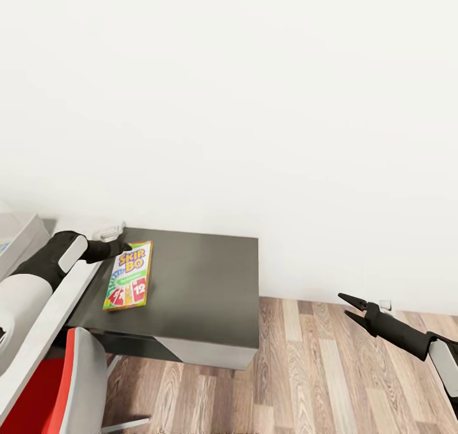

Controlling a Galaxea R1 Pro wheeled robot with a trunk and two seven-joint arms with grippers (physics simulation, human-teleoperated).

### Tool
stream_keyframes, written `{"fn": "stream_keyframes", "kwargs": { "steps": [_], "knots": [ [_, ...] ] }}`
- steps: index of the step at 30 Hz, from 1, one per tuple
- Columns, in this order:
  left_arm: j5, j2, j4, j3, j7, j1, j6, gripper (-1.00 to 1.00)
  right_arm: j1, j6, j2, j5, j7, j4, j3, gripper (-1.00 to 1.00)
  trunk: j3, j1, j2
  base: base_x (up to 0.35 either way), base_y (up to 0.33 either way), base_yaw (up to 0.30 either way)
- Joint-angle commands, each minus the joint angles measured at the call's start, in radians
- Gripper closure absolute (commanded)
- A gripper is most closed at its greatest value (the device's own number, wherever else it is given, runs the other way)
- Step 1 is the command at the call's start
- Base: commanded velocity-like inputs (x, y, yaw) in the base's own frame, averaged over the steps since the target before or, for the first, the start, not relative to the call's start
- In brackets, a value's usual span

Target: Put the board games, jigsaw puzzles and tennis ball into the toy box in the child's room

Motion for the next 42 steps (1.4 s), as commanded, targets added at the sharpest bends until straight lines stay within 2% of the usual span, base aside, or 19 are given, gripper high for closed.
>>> {"fn": "stream_keyframes", "kwargs": {
  "steps": [1,42],
  "knots": [
    [-0.004,0.001,0.000,-0.005,-0.006,-0.001,0.002,-1.00,-0.001,0.004,0.000,0.001,0.003,0.000,-0.001,-1.00,-0.003,0.000,-0.002,0.000,0.000,0.000],
    [-0.005,0.000,0.001,-0.008,-0.006,-0.001,-0.004,-1.00,0.000,0.003,0.000,0.001,0.004,0.001,-0.001,-1.00,-0.071,0.000,-0.002,0.000,0.000,0.000]
  ]
}}
